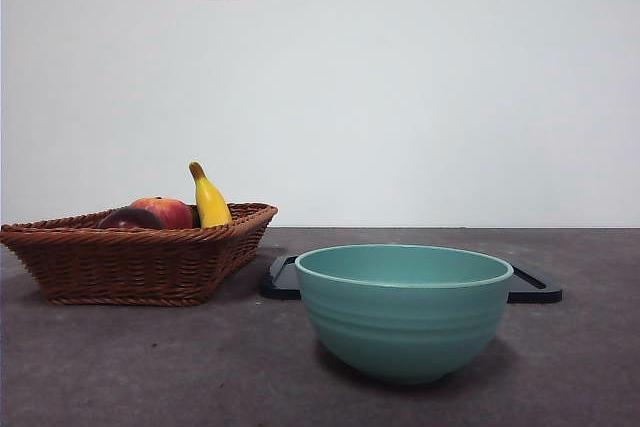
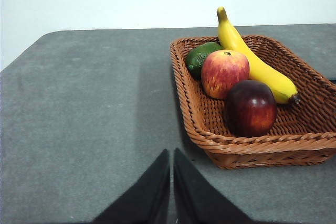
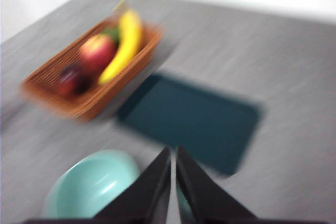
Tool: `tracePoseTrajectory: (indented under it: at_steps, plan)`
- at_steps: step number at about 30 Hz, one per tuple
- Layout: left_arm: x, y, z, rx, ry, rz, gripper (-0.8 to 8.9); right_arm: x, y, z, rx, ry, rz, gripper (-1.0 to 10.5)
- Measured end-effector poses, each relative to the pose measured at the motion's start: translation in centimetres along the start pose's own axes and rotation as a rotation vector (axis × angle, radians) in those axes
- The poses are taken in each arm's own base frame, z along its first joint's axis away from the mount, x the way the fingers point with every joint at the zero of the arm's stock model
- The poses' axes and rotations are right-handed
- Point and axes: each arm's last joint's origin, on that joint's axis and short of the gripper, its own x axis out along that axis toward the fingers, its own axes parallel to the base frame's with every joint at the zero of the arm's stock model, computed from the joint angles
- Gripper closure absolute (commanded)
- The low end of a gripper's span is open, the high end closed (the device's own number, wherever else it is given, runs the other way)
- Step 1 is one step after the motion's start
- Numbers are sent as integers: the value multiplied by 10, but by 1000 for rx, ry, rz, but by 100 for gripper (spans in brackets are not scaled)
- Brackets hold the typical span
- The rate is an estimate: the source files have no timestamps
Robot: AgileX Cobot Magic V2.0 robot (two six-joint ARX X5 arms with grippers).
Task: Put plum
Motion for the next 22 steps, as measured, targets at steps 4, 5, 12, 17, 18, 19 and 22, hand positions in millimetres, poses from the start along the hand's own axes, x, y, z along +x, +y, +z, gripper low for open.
tracePoseTrajectory:
  at_steps: [4, 5, 12, 17, 18, 19, 22]
  plan:
    - [0, 0, 0, 0, 0, 0, 803, -7, -14, -16, -55, -171, -209, 941]
    - [0, 0, 0, 0, 0, 0, 803, -6, -16, -21, -58, -190, -238, 941]
    - [0, 0, 0, 0, 0, 0, 803, 12, -30, -70, -89, -328, -365, 941]
    - [0, 0, 0, 0, 0, 0, 803, 28, -37, -106, -96, -362, -392, 941]
    - [0, 0, 0, 0, 0, 0, 803, 30, -38, -111, -94, -371, -403, 941]
    - [0, 0, 0, 0, 0, 0, 803, 32, -40, -117, -89, -380, -418, 940]
    - [0, 0, 0, 0, 0, 0, 803, 38, -42, -129, -67, -394, -447, 941]
